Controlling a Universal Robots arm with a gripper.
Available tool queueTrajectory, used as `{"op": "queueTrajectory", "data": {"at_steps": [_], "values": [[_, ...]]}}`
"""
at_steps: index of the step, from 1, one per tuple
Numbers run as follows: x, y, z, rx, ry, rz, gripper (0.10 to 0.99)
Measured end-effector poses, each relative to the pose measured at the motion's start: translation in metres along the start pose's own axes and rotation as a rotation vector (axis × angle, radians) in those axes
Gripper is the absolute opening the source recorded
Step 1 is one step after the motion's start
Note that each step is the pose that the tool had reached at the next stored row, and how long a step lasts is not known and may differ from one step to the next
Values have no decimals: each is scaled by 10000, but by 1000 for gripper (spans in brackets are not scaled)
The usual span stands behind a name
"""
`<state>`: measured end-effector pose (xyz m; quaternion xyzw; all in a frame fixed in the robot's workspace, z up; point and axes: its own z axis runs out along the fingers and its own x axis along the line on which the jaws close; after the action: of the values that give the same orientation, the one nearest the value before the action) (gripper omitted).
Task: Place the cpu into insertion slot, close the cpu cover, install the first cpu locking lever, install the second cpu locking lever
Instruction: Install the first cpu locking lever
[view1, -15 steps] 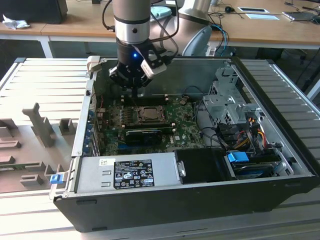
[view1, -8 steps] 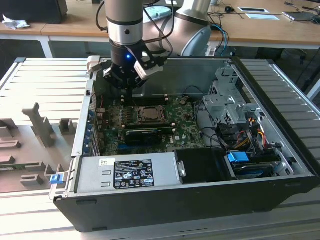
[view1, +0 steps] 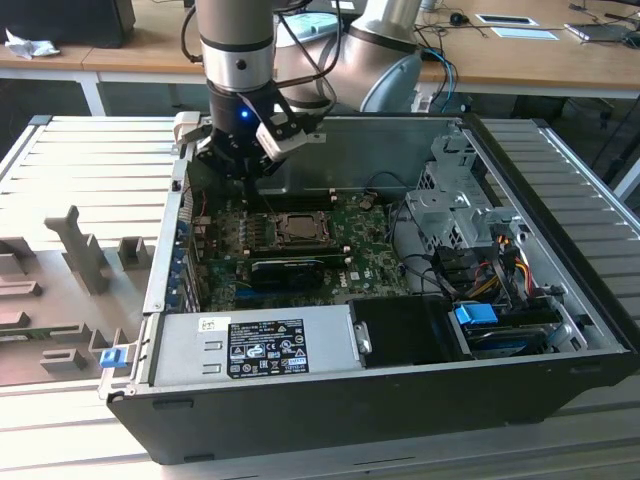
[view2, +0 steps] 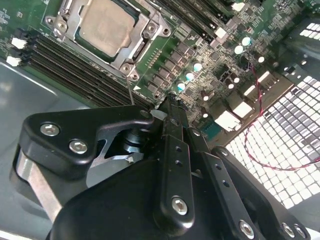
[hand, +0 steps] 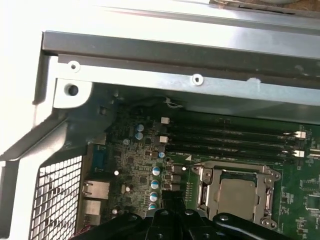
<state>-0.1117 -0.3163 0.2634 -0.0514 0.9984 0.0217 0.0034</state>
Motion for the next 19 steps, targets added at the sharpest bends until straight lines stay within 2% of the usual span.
{"op": "queueTrajectory", "data": {"at_steps": [12,19], "values": [[135,13,15,1,1,-1,106],[164,16,21,0,0,-1,106]]}}
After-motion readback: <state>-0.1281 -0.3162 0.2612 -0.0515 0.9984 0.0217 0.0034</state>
